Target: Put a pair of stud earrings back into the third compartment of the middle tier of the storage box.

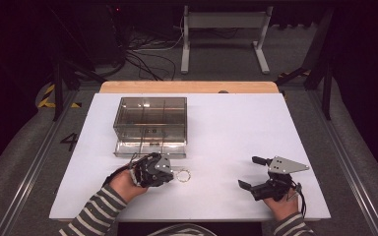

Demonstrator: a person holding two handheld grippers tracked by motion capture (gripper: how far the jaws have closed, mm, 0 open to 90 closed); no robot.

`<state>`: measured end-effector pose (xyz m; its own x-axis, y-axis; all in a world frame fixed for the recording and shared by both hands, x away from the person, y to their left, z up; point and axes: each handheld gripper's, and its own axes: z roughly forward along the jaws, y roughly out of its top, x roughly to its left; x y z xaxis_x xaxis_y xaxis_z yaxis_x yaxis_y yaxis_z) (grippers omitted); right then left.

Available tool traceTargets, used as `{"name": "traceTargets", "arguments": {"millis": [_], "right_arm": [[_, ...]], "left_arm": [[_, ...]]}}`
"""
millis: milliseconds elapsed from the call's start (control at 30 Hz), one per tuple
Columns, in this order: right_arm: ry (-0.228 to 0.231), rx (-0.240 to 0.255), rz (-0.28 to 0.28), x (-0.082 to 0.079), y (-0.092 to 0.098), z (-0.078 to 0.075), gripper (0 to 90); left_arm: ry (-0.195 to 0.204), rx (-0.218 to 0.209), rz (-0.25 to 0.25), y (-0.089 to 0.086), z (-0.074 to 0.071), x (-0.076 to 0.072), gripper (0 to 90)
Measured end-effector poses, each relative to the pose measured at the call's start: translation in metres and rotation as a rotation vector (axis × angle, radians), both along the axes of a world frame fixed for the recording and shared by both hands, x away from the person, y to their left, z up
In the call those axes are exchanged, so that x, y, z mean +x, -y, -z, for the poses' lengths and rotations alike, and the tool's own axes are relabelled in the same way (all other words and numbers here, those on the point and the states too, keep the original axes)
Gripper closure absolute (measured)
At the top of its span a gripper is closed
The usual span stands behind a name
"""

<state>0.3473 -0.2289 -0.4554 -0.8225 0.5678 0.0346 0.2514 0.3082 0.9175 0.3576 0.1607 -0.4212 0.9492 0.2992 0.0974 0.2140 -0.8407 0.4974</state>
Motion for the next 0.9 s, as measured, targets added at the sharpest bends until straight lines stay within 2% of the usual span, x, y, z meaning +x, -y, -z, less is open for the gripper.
{"name": "traceTargets", "arguments": {"millis": [133, 433, 900], "right_arm": [[0.000, -0.004, 0.000, 0.000, -0.001, 0.000, 1.5], [0.000, -0.006, 0.000, 0.000, -0.001, 0.000, 1.5], [-0.001, -0.009, 0.001, 0.000, -0.001, 0.000, 1.5]], "left_arm": [[0.026, -0.018, -0.007, -0.004, -0.008, -0.001, 88.1], [0.047, -0.061, -0.013, -0.010, -0.020, -0.002, 88.1], [0.071, -0.085, -0.010, -0.011, -0.033, -0.003, 88.1]]}}
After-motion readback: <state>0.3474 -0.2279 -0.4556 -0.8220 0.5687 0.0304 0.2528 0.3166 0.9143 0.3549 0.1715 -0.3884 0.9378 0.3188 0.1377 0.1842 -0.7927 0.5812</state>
